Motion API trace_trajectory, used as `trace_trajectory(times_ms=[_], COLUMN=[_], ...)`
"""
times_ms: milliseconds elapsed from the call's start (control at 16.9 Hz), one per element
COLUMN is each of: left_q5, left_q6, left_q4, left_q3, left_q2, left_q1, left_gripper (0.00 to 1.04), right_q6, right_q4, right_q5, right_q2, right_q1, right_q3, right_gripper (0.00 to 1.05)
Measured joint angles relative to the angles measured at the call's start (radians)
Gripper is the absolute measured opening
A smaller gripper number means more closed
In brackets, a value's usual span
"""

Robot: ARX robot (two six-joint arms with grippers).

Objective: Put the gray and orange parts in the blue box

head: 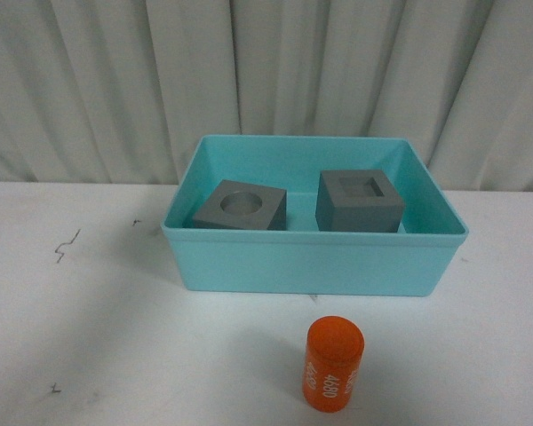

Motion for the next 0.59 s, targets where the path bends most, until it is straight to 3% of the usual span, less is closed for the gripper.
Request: trace_trajectory(times_ms=[177,591], left_q5=[0.071,0.145], left_q6=[-0.004,-0.003], left_q4=[0.049,0.013], left_q3=[-0.209,-0.419], left_q2=[-0.14,-0.381], left_q1=[0.056,0.133], left_gripper=[0.02,0.02], right_q6=[0.0,0.0], right_q4=[0.0,0.0], right_q5=[0.0,0.0], right_q2=[0.0,0.0], right_q1=[0.0,0.0], right_q3=[0.0,0.0], right_gripper=[0.98,0.98])
